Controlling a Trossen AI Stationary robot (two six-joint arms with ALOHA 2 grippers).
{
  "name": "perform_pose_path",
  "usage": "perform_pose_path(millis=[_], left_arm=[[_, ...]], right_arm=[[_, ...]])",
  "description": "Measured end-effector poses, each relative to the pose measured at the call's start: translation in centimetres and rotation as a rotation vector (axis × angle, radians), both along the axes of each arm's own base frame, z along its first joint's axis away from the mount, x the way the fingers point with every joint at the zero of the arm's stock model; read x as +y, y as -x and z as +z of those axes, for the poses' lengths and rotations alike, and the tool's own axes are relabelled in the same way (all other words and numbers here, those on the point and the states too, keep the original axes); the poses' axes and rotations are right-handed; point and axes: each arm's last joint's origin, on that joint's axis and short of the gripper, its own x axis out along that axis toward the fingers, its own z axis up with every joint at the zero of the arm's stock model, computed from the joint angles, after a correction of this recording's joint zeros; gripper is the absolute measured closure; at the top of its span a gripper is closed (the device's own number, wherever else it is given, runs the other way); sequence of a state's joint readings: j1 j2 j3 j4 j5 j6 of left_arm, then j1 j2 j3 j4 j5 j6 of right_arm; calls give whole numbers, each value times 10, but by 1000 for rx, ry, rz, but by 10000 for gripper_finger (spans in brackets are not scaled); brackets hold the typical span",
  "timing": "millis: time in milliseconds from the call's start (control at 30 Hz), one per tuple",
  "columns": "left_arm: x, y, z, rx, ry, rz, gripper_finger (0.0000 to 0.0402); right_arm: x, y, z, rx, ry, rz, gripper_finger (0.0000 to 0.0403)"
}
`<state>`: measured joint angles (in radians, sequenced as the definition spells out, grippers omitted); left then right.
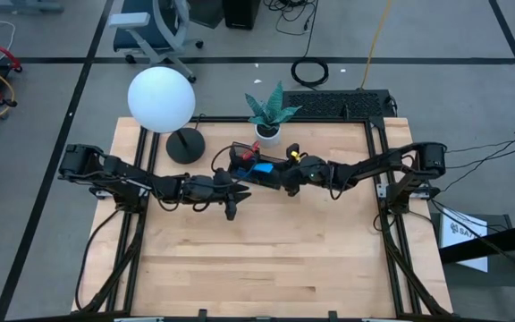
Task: Pick and place office supplies into organizer
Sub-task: Put the blue sticky note into the desk organizer
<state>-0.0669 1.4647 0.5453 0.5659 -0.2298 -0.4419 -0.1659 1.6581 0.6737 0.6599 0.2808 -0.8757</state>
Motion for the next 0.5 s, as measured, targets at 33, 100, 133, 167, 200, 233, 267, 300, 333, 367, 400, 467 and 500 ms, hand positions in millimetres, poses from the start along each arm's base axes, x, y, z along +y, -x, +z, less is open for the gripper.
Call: perform_pose_path(millis=[33, 100, 133, 167, 200, 233, 267, 300, 333, 367, 400, 467, 500], left_arm=[[0, 0, 0, 0, -1, 0, 282], [0, 0, 0, 0, 0, 0, 282], [0, 0, 0, 0, -1, 1, 282], [0, 0, 0, 0, -4, 3, 282], [0, 0, 0, 0, -4, 5, 282], [0, 0, 0, 1, -5, 6, 282], [0, 0, 0, 1, -5, 6, 282], [0, 0, 0, 1, -6, 6, 282], [0, 0, 0, 0, -6, 6, 282], [0, 0, 0, 0, -6, 6, 282], [0, 0, 0, 0, -6, 6, 282], [0, 0, 0, 0, -6, 6, 282], [0, 0, 0, -1, -6, 6, 282]], right_arm=[[-1, 0, 0, 2, -1, -3, 403], [-4, 1, -1, 4, -13, 11, 403], [-5, 1, -1, 2, -21, 21, 403], [-6, 1, -1, 1, -24, 23, 403], [-8, 2, -1, 1, -25, 20, 403], [-9, 2, -1, 1, -24, 16, 403], [-10, 2, -1, 2, -23, 12, 403], [-12, 2, -1, 1, -24, 7, 403], [-14, 3, -1, 2, -24, 2, 403], [-15, 3, -1, 1, -25, -1, 403], [-17, 4, -1, 0, -29, 3, 403], [-19, 4, -1, 0, -32, -2, 403], [-19, 4, -1, 0, -31, -3, 403]])
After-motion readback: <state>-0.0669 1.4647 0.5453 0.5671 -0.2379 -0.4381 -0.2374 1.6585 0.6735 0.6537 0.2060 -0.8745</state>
